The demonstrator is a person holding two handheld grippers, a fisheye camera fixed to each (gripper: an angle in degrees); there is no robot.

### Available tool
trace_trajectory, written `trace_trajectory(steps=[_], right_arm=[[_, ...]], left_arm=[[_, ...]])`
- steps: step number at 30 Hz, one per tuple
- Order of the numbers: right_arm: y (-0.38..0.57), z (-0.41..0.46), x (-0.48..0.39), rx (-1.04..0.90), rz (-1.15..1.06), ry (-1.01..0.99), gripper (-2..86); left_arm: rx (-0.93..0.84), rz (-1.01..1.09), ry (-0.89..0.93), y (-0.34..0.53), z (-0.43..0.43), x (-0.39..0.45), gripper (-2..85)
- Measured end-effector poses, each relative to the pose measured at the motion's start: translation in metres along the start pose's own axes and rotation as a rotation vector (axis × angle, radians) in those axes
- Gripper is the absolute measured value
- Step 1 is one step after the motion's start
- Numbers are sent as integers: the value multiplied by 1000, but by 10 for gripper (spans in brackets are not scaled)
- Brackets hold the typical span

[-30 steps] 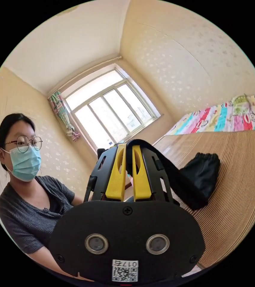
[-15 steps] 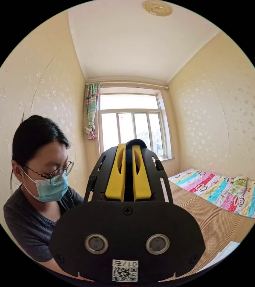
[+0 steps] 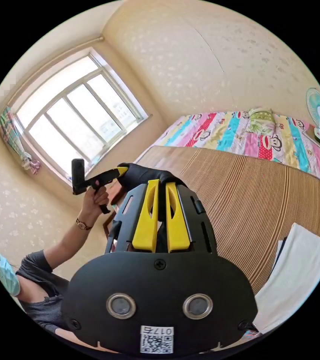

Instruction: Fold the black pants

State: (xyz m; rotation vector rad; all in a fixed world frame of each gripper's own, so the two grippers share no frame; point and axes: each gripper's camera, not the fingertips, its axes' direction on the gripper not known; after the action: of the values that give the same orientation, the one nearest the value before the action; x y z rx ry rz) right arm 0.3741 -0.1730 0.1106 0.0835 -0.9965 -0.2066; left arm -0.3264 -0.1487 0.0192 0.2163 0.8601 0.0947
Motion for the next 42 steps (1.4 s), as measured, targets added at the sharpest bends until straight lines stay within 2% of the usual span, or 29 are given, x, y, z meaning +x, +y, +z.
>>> trace_trajectory(steps=[4, 6, 9, 13, 16, 19, 21, 25, 27, 29, 31, 33, 37, 42], right_arm=[[110, 59, 8, -42, -76, -68, 18], [173, 73, 11, -26, -71, -148, 20], [269, 106, 20, -52, 27, -272, 25], [342, 151, 34, -124, 228, -255, 37], [340, 143, 51, -72, 277, -248, 61], [315, 119, 70, 60, 334, -112, 91], [293, 124, 84, 63, 337, -29, 116], [257, 168, 124, 0, 382, 23, 170], [253, 188, 136, -17, 409, 27, 176], [258, 209, 147, -59, 446, -14, 180], [266, 213, 149, -17, 446, -31, 175], [271, 222, 157, -28, 452, -120, 154], [282, 245, 190, -17, 560, -360, 106], [263, 256, 179, -42, 495, -392, 80]], left_arm=[[-68, -28, 107, 88, 29, -40, 42], [-116, -34, 224, 172, 35, -49, 42], [-212, -136, 306, 275, 44, -58, 42], [-270, -227, 272, 337, 55, -61, 47], [-281, -192, 157, 333, 58, -54, 60], [-180, -179, 80, 304, 44, -50, 107], [-115, -182, 15, 271, 40, -56, 123], [-149, -233, -16, 226, 69, -81, 161], [-230, -309, -59, 211, 98, -99, 171], [-254, -345, -66, 206, 108, -105, 181], [-258, -355, -55, 201, 108, -103, 178], [-315, -417, 72, 199, 122, -109, 151], [-331, -507, 162, 193, 128, -126, 127], [-312, -433, 138, 168, 101, -121, 96]])
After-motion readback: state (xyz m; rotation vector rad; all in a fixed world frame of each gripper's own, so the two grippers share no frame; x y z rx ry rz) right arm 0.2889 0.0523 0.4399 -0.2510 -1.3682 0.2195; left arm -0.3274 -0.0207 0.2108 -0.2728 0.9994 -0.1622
